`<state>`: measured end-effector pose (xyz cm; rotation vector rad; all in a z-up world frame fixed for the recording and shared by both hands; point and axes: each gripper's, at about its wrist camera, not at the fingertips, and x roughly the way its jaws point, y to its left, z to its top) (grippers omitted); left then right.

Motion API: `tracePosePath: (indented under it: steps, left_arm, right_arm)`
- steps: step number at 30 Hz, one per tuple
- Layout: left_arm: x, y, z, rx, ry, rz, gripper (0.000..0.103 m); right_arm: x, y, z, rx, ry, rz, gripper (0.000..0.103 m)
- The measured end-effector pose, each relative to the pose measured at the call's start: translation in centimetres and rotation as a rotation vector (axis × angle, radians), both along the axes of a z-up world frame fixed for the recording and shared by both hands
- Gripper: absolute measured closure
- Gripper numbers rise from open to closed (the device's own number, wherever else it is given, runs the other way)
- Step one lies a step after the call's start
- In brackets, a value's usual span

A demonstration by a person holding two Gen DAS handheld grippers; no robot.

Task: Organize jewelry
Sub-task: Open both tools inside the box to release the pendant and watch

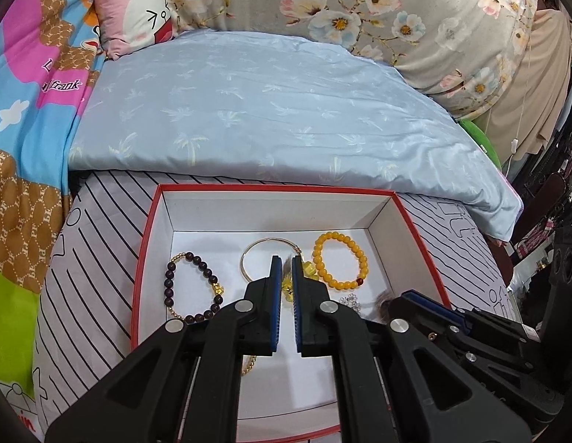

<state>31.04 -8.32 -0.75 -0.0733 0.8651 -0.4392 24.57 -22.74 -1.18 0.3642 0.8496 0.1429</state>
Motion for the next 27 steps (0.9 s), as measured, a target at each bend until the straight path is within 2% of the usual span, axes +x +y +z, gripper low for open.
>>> tracePosePath:
  steps: [2,4,10,14,18,27]
  left_arm:
    - [0.0,0.1,-0.1,0.0,0.002,0.001,0.093]
    - [0.0,0.3,-0.1,-0.003,0.004,0.012,0.076]
    - [-1.2,1.8,1.2,-0.001,-0.039,0.05,0.054]
    - [-2.2,3.2,1.8,0.005,-0.042,0.069,0.054]
    - [-3.7,5.1,2.0,0.015,-0.045,0.096,0.054]
    - [-7.9,6.9,2.2,0.039,-0.044,0.097,0.054]
  right_arm:
    - [-0.2,0.0,0.2,-0.01,-0.008,-0.005,0.087]
    - [-0.4,-0.2,0.4,-0.01,-0.014,-0.012,0.084]
    - [-1.8,-0.3,1.7,-0.017,-0.045,-0.022,0.082]
    - [-3.2,0.2,3.0,-0.05,-0.074,-0.022,0.081]
    - [-5.3,0.8,4.0,-0.105,-0.097,-0.027,0.074]
    - [-9.3,2.2,4.1,-0.137,-0.094,-0.014,0.074]
